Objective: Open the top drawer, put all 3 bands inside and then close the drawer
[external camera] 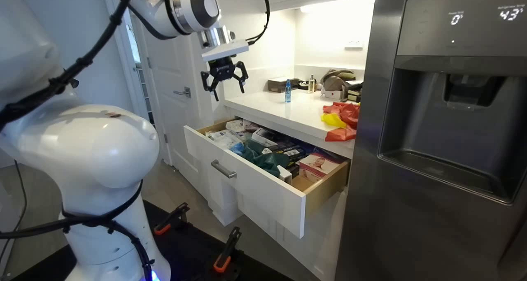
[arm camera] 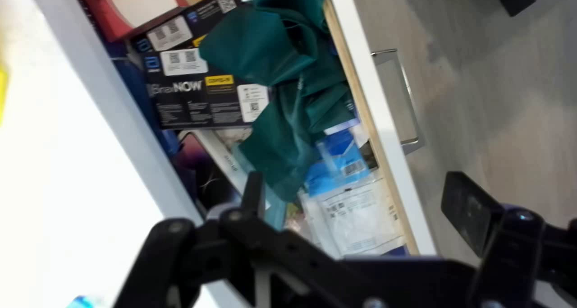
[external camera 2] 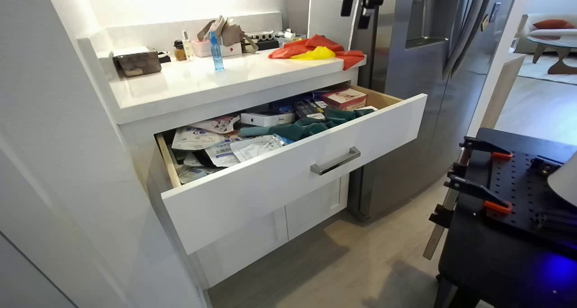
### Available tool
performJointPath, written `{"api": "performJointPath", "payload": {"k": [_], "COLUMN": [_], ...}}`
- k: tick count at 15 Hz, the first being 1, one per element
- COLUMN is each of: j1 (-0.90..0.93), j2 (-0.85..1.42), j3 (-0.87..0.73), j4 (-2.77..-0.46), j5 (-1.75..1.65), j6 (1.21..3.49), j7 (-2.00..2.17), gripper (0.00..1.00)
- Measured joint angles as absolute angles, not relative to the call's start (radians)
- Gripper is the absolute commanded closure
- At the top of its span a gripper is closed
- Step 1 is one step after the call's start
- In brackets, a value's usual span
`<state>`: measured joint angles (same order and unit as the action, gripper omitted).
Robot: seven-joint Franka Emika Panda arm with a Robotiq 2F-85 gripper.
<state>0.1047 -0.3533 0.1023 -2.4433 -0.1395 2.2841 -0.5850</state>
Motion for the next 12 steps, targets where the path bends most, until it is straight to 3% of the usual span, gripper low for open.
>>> {"api": "performJointPath", "payload": {"k": [6,12], "j1": [0.079,0.038], "j2": [-0.296,-0.044], "j3": [0.014,-0.045], "j4": [-2.273,-2.031], "j5": [-0.229,-0.228], "j6": [2.302,2.38], "j7": [-0.584,-0.585], "gripper": [0.0,0.0]}}
